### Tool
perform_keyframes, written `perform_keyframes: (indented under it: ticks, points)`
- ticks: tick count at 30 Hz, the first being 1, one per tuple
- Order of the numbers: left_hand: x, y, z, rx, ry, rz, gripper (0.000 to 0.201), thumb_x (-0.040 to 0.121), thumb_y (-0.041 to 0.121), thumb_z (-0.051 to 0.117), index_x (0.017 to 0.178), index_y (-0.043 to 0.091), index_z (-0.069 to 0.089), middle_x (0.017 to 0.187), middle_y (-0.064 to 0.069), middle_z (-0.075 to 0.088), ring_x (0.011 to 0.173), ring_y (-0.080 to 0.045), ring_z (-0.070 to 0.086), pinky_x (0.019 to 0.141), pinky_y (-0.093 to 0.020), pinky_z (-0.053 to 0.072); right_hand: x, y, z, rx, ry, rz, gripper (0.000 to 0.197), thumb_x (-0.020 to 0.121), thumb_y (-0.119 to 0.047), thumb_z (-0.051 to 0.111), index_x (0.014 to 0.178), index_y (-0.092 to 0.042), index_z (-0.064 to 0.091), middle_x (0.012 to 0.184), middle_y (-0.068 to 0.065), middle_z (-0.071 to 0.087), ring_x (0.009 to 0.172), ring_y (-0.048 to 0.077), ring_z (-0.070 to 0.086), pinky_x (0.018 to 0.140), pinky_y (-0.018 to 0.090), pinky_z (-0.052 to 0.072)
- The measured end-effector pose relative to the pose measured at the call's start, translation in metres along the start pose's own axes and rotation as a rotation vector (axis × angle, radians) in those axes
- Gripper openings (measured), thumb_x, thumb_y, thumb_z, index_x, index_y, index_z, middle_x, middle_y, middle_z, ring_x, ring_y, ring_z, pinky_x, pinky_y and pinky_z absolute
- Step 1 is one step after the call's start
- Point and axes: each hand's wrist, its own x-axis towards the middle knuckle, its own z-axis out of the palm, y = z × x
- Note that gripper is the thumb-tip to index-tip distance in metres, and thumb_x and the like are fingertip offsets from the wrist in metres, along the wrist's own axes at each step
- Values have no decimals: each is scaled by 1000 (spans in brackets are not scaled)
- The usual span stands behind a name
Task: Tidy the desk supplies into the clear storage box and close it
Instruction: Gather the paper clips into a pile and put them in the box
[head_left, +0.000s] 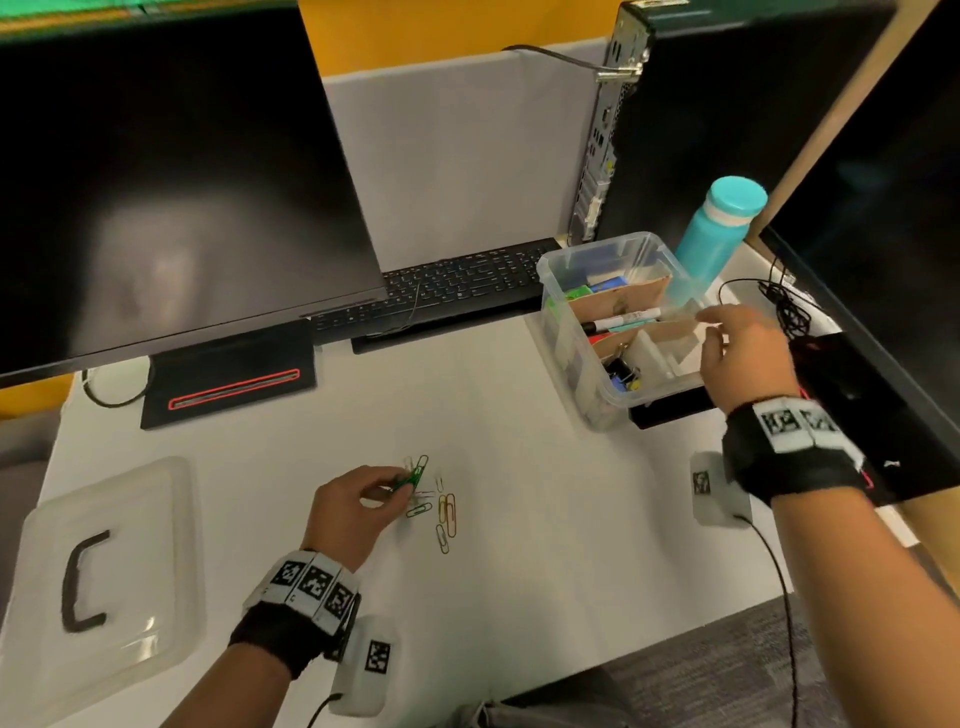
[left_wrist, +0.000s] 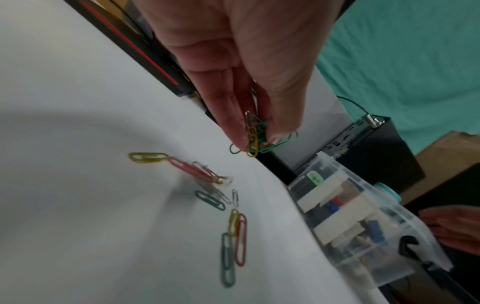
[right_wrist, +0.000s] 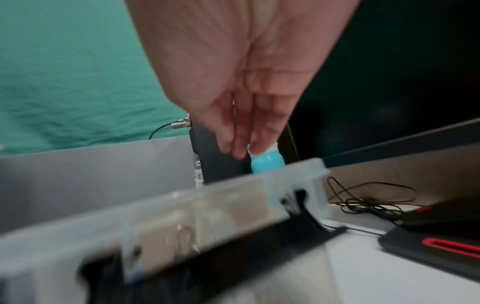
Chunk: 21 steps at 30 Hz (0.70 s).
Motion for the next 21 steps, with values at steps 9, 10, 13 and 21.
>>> perform_keyframes:
  ticks: [9, 10, 13, 21]
  points:
    - [24, 136, 52, -72, -179, 236, 19, 76, 6, 73, 90, 19, 74, 86, 5, 72, 75, -5, 66, 67, -15, 55, -44, 52, 39, 82, -41, -16, 55, 99, -34, 25, 147, -8, 27, 158, 4, 17, 143, 22, 23, 117, 29, 17]
    - [32, 155, 63, -58, -207, 279, 17, 76, 8, 74, 91, 18, 74, 86, 5, 71, 73, -5, 65, 68, -16, 55, -44, 52, 40, 104, -39, -15, 54, 100, -33, 25, 148, -9, 25, 159, 3, 15, 144, 20, 21, 117, 28, 15]
    - [59, 210, 102, 112, -293, 434, 16, 77, 16, 73, 93, 17, 75, 86, 9, 69, 69, -2, 62, 71, -17, 52, -44, 52, 42, 167, -42, -15, 55, 100, -33, 25, 150, -11, 19, 159, 1, 12, 145, 15, 16, 117, 26, 14]
    - [131, 273, 211, 784, -529, 443, 17, 82, 22, 62, 89, 8, 68, 88, -8, 67, 91, -26, 65, 82, -36, 53, -42, 60, 45, 220, -70, -30, 61, 97, -33, 33, 151, -13, 11, 159, 2, 10, 145, 14, 14, 115, 22, 10]
